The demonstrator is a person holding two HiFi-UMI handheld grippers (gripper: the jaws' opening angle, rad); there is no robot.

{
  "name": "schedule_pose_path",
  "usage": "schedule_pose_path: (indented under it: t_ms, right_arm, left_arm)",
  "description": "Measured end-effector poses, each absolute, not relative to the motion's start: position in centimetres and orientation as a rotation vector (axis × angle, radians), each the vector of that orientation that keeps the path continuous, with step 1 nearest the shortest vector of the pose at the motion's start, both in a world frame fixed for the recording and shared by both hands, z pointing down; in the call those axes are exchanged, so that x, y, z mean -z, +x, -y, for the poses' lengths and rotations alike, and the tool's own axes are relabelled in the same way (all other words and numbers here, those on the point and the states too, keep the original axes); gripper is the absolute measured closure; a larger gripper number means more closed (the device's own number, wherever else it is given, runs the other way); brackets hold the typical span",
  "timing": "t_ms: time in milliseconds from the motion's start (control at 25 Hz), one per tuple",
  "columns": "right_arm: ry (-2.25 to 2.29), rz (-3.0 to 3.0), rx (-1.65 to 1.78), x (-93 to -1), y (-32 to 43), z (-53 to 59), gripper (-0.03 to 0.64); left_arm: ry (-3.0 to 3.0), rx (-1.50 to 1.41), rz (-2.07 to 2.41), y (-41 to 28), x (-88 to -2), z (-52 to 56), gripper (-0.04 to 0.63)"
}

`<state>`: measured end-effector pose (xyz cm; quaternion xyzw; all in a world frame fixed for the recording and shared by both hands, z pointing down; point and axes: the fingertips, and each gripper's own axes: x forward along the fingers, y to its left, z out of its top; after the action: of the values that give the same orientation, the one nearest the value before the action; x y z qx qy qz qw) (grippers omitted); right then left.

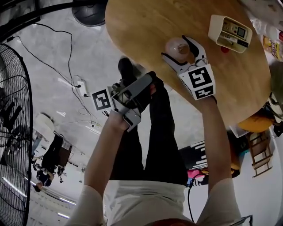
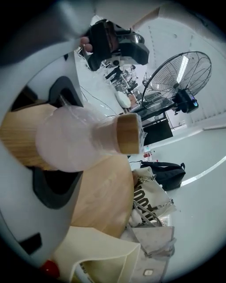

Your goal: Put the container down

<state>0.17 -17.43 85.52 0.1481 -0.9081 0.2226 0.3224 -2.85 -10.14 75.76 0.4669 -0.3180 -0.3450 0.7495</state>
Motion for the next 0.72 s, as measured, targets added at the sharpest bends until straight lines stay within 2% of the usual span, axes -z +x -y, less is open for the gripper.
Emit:
schedule_pose_path:
  t_ms: [720]
  right_arm:
    - [0.473, 2.310, -0.510, -88.4, 0.5, 17.3, 0.225]
  left_arm:
    - [1.018, 0.766, 0.669, -3.4, -76.6, 10.0, 0.267]
